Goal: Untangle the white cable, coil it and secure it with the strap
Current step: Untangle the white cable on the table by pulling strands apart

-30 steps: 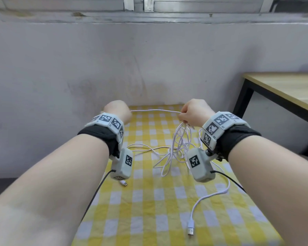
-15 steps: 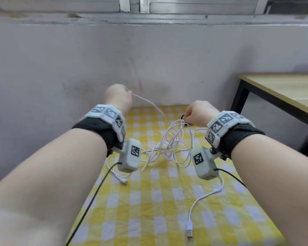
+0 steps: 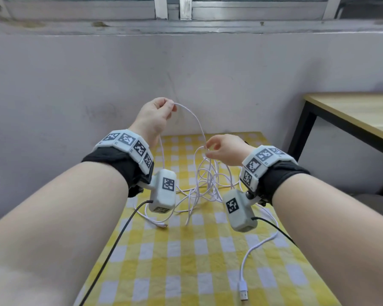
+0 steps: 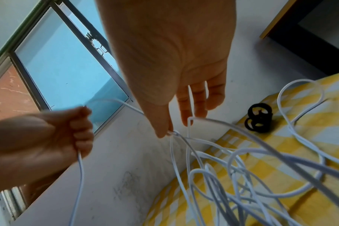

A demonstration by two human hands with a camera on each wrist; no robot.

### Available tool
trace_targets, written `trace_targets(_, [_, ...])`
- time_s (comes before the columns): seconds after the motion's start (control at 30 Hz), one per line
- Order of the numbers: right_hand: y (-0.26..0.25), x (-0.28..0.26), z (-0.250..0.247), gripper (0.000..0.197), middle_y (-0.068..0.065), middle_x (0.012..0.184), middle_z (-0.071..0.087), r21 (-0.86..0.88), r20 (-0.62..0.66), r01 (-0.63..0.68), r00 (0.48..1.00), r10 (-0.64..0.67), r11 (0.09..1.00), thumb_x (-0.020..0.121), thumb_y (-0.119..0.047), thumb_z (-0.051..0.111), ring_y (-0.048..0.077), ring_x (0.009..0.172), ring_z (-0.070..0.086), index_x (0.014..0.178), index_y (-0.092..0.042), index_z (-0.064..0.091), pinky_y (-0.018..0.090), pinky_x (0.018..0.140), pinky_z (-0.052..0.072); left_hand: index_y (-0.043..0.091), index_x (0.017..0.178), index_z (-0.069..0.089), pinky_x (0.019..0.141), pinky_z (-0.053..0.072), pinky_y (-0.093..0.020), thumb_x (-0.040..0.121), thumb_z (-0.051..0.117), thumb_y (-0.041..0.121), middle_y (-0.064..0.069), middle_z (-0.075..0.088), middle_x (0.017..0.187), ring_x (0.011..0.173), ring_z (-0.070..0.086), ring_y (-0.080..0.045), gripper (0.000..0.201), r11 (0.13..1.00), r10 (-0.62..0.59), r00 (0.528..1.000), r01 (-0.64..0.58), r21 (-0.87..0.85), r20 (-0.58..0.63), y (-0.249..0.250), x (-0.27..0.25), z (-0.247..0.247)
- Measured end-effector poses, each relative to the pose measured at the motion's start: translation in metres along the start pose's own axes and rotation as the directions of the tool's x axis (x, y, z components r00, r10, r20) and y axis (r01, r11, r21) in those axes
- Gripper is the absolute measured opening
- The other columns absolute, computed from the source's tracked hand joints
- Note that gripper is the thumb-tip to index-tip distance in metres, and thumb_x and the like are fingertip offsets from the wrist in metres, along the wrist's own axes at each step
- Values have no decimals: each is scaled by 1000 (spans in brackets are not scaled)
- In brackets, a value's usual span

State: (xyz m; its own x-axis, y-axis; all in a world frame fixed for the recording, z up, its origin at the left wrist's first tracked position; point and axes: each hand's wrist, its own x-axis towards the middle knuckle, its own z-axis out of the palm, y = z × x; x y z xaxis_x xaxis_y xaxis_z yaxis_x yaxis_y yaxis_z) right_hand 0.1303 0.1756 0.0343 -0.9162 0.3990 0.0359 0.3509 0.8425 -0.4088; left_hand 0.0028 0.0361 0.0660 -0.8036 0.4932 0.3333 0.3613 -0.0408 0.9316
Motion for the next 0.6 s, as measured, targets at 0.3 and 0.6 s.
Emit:
trace_targets(0.3, [7, 1, 2, 25, -3, 63, 50, -175, 79, -83, 992, 98, 981, 94, -25, 47, 21, 78, 51, 90, -19, 71, 26, 60, 38, 18, 71, 51, 41, 27, -15, 99, 41, 14, 6, 45, 54, 44, 36, -4, 30, 980, -39, 953, -22, -198, -301, 19, 18, -28])
trace_targets(0.6, [-15, 6, -5, 34, -6, 57, 48, -2, -49, 76, 996, -76, 997, 96, -32, 44, 15, 59, 47, 67, -22, 58, 23, 65, 33, 14, 135, 50, 107, 34, -25, 85, 65, 20, -7, 54, 136, 125, 50, -16, 52, 783, -61, 948, -148, 604, 312, 9, -10, 5])
